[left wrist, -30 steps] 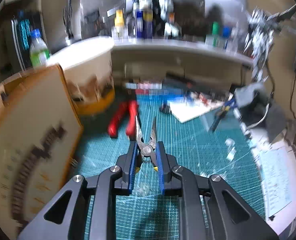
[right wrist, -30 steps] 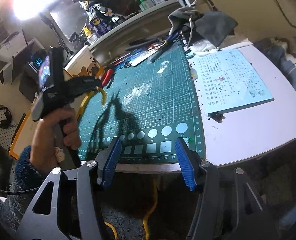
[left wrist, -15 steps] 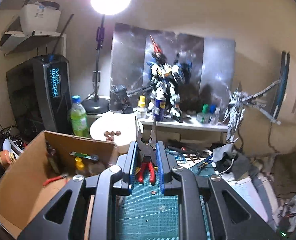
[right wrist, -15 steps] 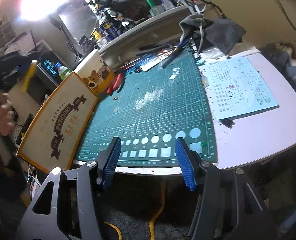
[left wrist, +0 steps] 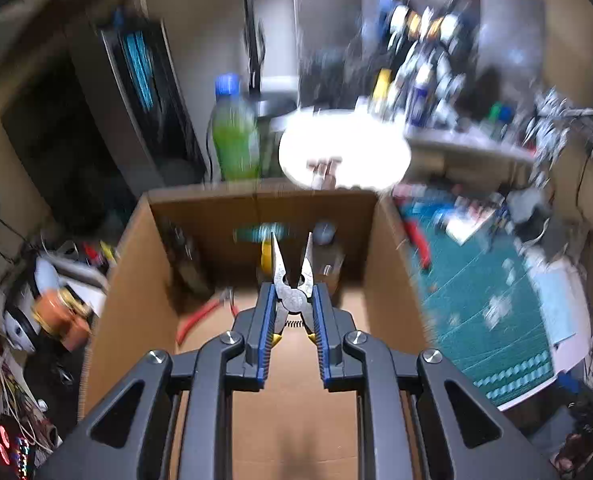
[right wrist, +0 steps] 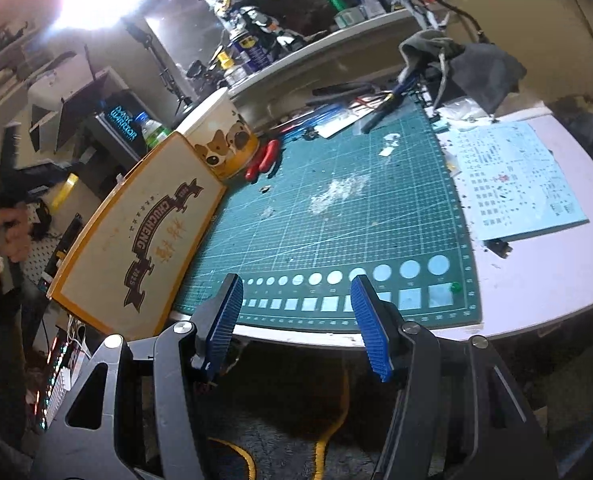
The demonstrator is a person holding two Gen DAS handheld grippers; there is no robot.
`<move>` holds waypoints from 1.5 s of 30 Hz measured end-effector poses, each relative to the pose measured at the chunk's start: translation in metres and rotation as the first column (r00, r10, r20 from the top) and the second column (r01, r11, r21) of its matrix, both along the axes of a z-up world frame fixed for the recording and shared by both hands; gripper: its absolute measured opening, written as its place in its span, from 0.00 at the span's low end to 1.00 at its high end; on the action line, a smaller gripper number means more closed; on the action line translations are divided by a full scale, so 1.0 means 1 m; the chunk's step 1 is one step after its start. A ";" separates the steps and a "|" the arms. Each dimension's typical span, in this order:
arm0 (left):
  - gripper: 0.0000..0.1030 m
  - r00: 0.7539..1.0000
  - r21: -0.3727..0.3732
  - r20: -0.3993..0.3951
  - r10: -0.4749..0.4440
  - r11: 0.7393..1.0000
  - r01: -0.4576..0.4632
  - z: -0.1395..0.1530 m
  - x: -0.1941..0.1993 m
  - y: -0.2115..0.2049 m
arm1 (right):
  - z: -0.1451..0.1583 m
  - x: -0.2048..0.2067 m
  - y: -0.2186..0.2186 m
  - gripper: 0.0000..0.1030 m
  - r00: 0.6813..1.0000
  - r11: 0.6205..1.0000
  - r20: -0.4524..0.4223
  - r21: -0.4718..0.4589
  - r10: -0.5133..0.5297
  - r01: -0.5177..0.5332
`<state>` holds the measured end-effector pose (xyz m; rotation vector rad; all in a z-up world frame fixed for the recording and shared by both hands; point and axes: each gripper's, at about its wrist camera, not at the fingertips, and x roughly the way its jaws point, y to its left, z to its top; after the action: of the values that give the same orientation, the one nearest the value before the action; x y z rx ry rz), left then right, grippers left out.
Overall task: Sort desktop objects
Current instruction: 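Lift the yellow pliers with the left tool and lower into the box, then open the left tool to release the yellow pliers in the box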
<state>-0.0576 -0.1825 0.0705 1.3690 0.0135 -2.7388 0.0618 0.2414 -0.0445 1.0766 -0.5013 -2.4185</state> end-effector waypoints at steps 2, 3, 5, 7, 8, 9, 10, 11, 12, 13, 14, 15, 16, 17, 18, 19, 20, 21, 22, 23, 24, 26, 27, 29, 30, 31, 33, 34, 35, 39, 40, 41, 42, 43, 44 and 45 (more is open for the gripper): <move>0.17 0.998 -0.017 0.058 0.014 1.000 -0.013 -0.026 -0.017 -0.010 | 0.003 0.001 -0.004 0.53 1.000 1.000 -0.006 0.000 0.008 -0.008; 0.17 0.996 -0.024 0.083 0.024 0.999 -0.022 -0.038 -0.024 -0.016 | 0.004 0.001 -0.004 0.53 1.000 1.000 -0.009 0.001 0.010 -0.010; 0.17 0.989 -0.013 0.136 0.051 0.999 -0.050 -0.061 -0.038 -0.027 | 0.005 0.001 -0.006 0.53 1.000 1.000 -0.010 0.004 0.012 -0.012; 0.18 0.976 0.011 0.204 0.076 0.997 -0.080 -0.084 -0.050 -0.036 | 0.006 0.001 -0.007 0.53 1.000 1.000 -0.011 0.010 0.009 -0.009; 0.18 0.970 0.017 0.228 0.080 0.996 -0.086 -0.093 -0.053 -0.037 | 0.007 0.001 -0.006 0.53 1.000 1.000 -0.010 0.014 0.005 -0.005; 0.18 0.967 0.021 0.244 0.073 0.997 -0.080 -0.100 -0.056 -0.036 | 0.007 0.001 -0.005 0.53 1.000 1.000 -0.008 0.016 0.001 0.000; 0.18 0.965 0.025 0.252 0.067 0.997 -0.075 -0.106 -0.057 -0.034 | 0.006 0.000 -0.004 0.53 1.000 1.000 -0.006 0.016 -0.005 0.005; 0.18 0.964 0.029 0.260 0.055 0.997 -0.065 -0.110 -0.059 -0.031 | 0.006 -0.001 -0.003 0.53 1.000 1.000 -0.001 0.018 -0.010 0.010; 0.18 0.963 0.031 0.267 0.035 0.999 -0.045 -0.114 -0.060 -0.026 | 0.005 -0.002 -0.002 0.53 1.000 1.000 0.003 0.020 -0.014 0.014; 0.18 0.962 0.036 0.273 0.014 0.999 -0.025 -0.116 -0.060 -0.021 | 0.004 -0.003 -0.001 0.53 1.000 1.000 0.008 0.022 -0.017 0.016; 0.18 0.959 0.040 0.282 0.000 0.999 -0.012 -0.118 -0.060 -0.017 | 0.003 -0.004 -0.002 0.53 1.000 1.000 0.012 0.022 -0.017 0.017; 0.18 0.956 0.040 0.295 -0.012 0.999 0.000 -0.121 -0.061 -0.014 | 0.002 -0.005 -0.002 0.53 1.000 1.000 0.016 0.022 -0.017 0.017; 0.18 0.951 0.036 0.308 -0.020 0.999 0.009 -0.124 -0.061 -0.011 | 0.001 -0.005 -0.003 0.53 1.000 1.000 0.019 0.023 -0.015 0.014; 0.18 0.946 0.032 0.324 -0.019 0.999 0.009 -0.128 -0.062 -0.010 | 0.001 -0.006 -0.005 0.53 1.000 1.000 0.020 0.024 -0.011 0.010; 0.18 0.939 0.026 0.344 -0.015 1.000 0.006 -0.133 -0.063 -0.009 | 0.001 -0.006 -0.006 0.53 1.000 1.000 0.020 0.025 -0.007 0.006; 0.18 0.933 0.022 0.360 -0.009 1.000 0.001 -0.138 -0.064 -0.009 | 0.001 -0.006 -0.008 0.53 1.000 1.000 0.018 0.024 -0.002 0.001; 0.18 0.929 0.023 0.370 -0.003 1.000 -0.006 -0.141 -0.065 -0.010 | 0.001 -0.006 -0.010 0.53 1.000 1.000 0.017 0.023 0.004 -0.004; 0.18 0.925 0.024 0.380 0.000 1.000 -0.010 -0.144 -0.065 -0.011 | 0.002 -0.006 -0.012 0.53 1.000 1.000 0.014 0.024 0.009 -0.009; 0.18 0.923 0.023 0.385 -0.002 1.000 -0.007 -0.146 -0.065 -0.010 | 0.002 -0.005 -0.014 0.53 1.000 0.999 0.012 0.029 0.014 -0.015; 0.18 0.921 0.023 0.389 -0.006 1.000 -0.004 -0.147 -0.065 -0.010 | 0.003 -0.005 -0.015 0.53 1.000 0.999 0.011 0.034 0.019 -0.020; 0.18 0.920 0.025 0.392 -0.012 1.000 0.002 -0.149 -0.064 -0.008 | 0.004 -0.004 -0.016 0.53 1.000 0.999 0.009 0.038 0.021 -0.021; 0.17 0.916 0.023 0.402 -0.023 1.000 0.015 -0.151 -0.062 -0.004 | 0.005 -0.003 -0.016 0.53 1.000 0.999 0.007 0.041 0.018 -0.019; 0.17 0.914 0.022 0.405 -0.028 1.000 0.021 -0.152 -0.061 -0.002 | 0.005 -0.003 -0.016 0.53 1.000 0.999 0.008 0.042 0.016 -0.017; 0.17 0.912 0.024 0.409 -0.033 0.999 0.026 -0.150 -0.059 0.001 | 0.005 -0.003 -0.016 0.53 1.000 0.999 0.009 0.044 0.011 -0.012; 0.17 0.913 0.014 0.406 -0.032 0.999 0.029 -0.147 -0.057 0.002 | 0.005 -0.002 -0.016 0.53 1.000 0.999 0.010 0.045 0.010 -0.010; 0.17 0.917 -0.005 0.397 -0.030 0.999 0.035 -0.142 -0.055 0.004 | 0.006 -0.002 -0.017 0.53 1.000 0.999 0.009 0.046 0.010 -0.010; 0.18 0.942 -0.092 0.335 -0.017 0.994 0.051 -0.123 -0.048 0.010 | 0.007 -0.001 -0.018 0.54 1.000 0.999 0.007 0.052 0.015 -0.015; 0.20 0.954 -0.140 0.298 -0.011 0.989 0.055 -0.112 -0.044 0.014 | 0.008 -0.001 -0.019 0.54 1.000 0.998 0.005 0.056 0.016 -0.016; 0.24 0.964 -0.175 0.265 -0.007 0.983 0.055 -0.102 -0.040 0.016 | 0.008 0.000 -0.019 0.54 1.000 0.998 0.003 0.058 0.017 -0.017; 0.64 0.995 -0.228 0.099 0.014 0.974 0.009 -0.052 -0.013 0.025 | 0.007 -0.001 -0.018 0.57 1.000 0.998 0.008 0.062 0.010 -0.011; 0.67 0.999 -0.237 0.050 0.009 0.972 0.003 -0.038 -0.004 0.029 | 0.007 -0.002 -0.018 0.57 1.000 0.998 0.011 0.063 0.010 -0.011; 0.69 1.000 -0.244 0.007 -0.001 0.970 0.002 -0.025 0.005 0.034 | 0.007 -0.002 -0.018 0.57 1.000 0.998 0.014 0.063 0.010 -0.011; 0.74 0.999 -0.251 -0.041 -0.012 0.968 0.001 -0.013 0.015 0.040 | 0.007 -0.002 -0.019 0.57 1.000 0.998 0.013 0.065 0.011 -0.012; 0.76 0.995 -0.261 -0.092 -0.025 0.965 0.000 -0.001 0.024 0.047 | 0.007 -0.002 -0.019 0.57 1.000 0.998 0.013 0.066 0.013 -0.014; 0.76 0.990 -0.274 -0.137 -0.038 0.962 -0.001 0.011 0.031 0.052 | 0.008 -0.001 -0.020 0.57 1.000 0.998 0.011 0.067 0.016 -0.017; 0.76 0.983 -0.284 -0.179 -0.051 0.959 -0.002 0.024 0.034 0.057 | 0.009 -0.001 -0.021 0.57 1.000 0.997 0.008 0.068 0.019 -0.020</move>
<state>-0.0232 -0.1259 0.0945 1.0453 -0.3727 -2.7423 0.0607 0.2202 -0.0359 1.1139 -0.4110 -2.4315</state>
